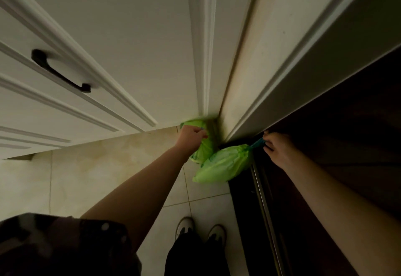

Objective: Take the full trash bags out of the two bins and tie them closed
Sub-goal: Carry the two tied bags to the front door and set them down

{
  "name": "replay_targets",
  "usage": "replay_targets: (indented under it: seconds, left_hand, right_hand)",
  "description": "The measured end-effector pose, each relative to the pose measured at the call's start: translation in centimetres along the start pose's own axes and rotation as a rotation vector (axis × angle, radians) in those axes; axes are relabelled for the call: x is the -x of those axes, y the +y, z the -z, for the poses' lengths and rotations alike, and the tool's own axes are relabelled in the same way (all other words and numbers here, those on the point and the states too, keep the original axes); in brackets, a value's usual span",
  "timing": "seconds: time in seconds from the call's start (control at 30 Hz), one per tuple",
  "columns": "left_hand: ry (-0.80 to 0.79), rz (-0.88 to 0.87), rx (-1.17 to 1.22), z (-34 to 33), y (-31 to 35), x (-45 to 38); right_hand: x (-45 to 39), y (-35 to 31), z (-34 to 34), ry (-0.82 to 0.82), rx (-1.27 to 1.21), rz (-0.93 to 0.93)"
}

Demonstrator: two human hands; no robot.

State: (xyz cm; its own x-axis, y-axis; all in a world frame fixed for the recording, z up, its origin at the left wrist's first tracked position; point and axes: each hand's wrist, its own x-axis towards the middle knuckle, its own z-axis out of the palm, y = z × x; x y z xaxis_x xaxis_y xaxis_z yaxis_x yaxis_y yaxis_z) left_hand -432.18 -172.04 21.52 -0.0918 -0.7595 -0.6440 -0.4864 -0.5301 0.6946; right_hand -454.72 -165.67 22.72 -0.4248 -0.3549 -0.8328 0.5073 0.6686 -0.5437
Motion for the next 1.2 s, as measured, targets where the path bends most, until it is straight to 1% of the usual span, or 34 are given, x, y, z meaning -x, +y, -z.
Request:
replay_targets:
  seconds: [0.17, 0.33, 0.47, 0.6, 0.7, 0.8, 0.93, 1.03, 1.2]
  left_hand:
    - [-0.018, -0.051, -0.117, -0.3, 0.1, -1.5]
    - [-0.045, -0.048, -0.204, -0.3, -0.8, -1.7]
    - [-0.037, -0.082, -0.281, -0.6, -1.2, -1.9]
    - [-0.025, -0.083, -0.259, -0.8, -1.5, -1.8]
    - [-0.029, -0.08, -0.248, -1.1, -1.8, -1.7]
    - [-0.045, -0.078, -0.269, -1.1, -1.9, -1.4]
    - [-0.072, -0.073, -0.292, -0.7, -2.1, -1.0]
    - [-0.071, -0.077, -0.301, -0.6, -2.2, -1.0]
    - [-0.068, -0.091, -0.296, -0.4, -2.1, -0.9]
  right_hand:
    - [-1.7, -0.9, 0.1, -0.023, -0.061, 0.019]
    - [-1.7, 0.8, 0.3, -0.066, 0.035, -0.023]
    - [-0.6, 1.8, 0.1, -0.126, 0.04, -0.058]
    - [0.8, 2.6, 1.3, -0.01, 0.081, -0.097]
    - [2.3, 3.5, 3.0, 0.017, 0.075, -0.163]
    - [3.6, 4.2, 4.2, 0.031, 0.003, -0.237]
    - [4.6, 4.6, 4.4, 0.084, -0.118, -0.276]
    - [5.1, 4.5, 3.7, 0.104, -0.186, -0.271]
    - [3.6, 4.2, 1.9, 0.135, -0.241, -0.178]
